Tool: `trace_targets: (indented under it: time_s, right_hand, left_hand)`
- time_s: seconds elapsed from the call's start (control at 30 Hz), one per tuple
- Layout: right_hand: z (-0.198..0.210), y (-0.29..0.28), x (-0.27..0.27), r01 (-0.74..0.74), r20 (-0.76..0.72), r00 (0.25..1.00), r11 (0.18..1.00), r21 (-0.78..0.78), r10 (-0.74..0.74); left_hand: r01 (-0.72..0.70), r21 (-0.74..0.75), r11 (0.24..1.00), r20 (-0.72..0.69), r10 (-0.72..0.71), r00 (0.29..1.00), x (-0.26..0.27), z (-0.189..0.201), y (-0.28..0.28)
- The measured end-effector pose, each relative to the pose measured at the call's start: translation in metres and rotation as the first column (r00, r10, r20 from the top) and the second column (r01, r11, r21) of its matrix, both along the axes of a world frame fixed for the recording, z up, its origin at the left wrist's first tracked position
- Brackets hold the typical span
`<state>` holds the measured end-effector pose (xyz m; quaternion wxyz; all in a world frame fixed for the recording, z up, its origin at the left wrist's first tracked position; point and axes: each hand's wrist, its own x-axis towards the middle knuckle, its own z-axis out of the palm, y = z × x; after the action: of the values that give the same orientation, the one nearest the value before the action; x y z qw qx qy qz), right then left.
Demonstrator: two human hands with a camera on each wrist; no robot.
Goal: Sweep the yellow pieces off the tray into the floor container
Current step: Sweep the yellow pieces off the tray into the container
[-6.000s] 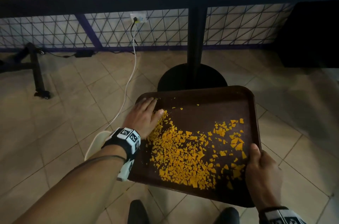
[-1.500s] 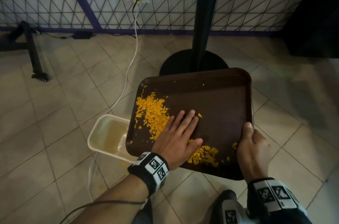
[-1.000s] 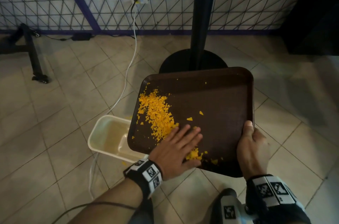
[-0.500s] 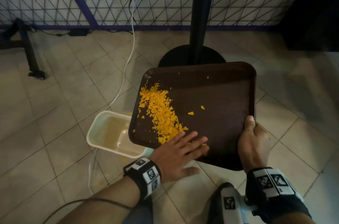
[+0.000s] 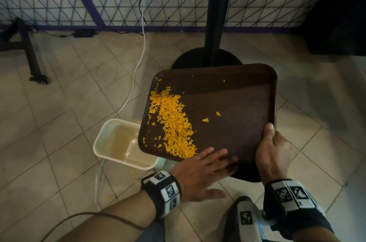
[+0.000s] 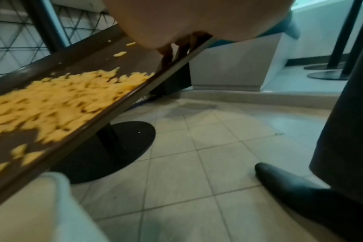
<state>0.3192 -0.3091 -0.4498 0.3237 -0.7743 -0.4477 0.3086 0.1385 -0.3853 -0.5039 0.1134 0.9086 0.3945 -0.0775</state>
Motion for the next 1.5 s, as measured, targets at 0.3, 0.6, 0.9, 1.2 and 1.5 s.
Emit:
trace_targets:
  time_s: [0.3,0.6,0.9,1.2,1.5]
  right_hand:
    - [0.004,0.001,0.003,-0.015,-0.021,1.0,1.0,0.013,0.016]
    - [-0.006,-0.001,-0.004,-0.061,0.056,0.997,0.998,0.028,0.059]
    - [0.001,-0.001,-0.002,-0.09,0.04,0.995,0.996,0.001,0.09]
    - [-0.003,-0.002,-0.005,-0.108,0.053,0.993,0.991,0.079,0.104]
    - [0.001,-0.002,-0.005,-0.121,0.023,0.993,0.99,0.077,0.12]
  left_hand:
    - [-0.16,0.013,0.987,-0.141,0.16,0.977,-0.089,0.004,0.018]
    - [-0.356,0.036,0.934,0.1,0.351,0.931,0.008,0.018,0.069]
    - [-0.609,-0.132,0.782,-0.122,0.597,0.793,-0.087,-0.012,0.032]
    - [-0.451,0.031,0.892,0.258,0.429,0.866,-0.017,0.044,0.127]
    - [-0.707,-0.035,0.706,0.183,0.7,0.69,-0.055,0.019,0.143]
